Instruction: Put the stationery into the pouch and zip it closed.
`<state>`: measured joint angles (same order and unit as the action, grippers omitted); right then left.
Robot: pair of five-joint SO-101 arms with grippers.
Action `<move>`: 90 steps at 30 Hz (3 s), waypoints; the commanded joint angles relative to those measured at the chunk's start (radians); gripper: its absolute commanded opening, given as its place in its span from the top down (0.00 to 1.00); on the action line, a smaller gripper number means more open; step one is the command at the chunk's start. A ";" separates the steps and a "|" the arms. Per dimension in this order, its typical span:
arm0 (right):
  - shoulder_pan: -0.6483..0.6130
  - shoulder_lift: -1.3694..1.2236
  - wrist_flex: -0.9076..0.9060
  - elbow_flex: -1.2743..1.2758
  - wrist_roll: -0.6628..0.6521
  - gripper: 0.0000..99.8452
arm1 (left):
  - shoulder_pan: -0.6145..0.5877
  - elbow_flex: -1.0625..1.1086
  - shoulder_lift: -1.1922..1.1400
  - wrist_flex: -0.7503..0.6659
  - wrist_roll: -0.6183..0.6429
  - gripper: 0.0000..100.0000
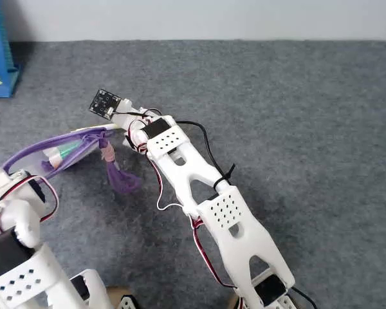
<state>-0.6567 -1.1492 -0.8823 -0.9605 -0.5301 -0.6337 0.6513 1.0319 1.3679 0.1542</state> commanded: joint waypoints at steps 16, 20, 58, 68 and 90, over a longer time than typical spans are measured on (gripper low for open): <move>-0.004 -0.007 -0.071 -0.176 -0.002 0.82 | -0.006 0.001 0.002 0.005 -0.014 0.99; -0.004 -0.007 -0.064 -0.190 -0.002 0.82 | -0.006 0.001 0.002 0.005 -0.014 0.99; -0.022 -0.139 -0.499 -0.500 -0.005 0.82 | -0.005 0.001 0.002 0.002 -0.015 0.99; -0.059 -0.139 -0.720 -0.707 -0.003 0.82 | -0.005 0.002 0.002 0.002 -0.015 0.99; -0.018 -0.387 -0.220 -0.717 -0.005 0.82 | -0.005 0.004 0.002 0.002 -0.015 0.99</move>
<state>-0.6951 -1.5420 -1.1247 -1.6341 -0.5317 -0.6337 0.6513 1.0319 1.3679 0.1481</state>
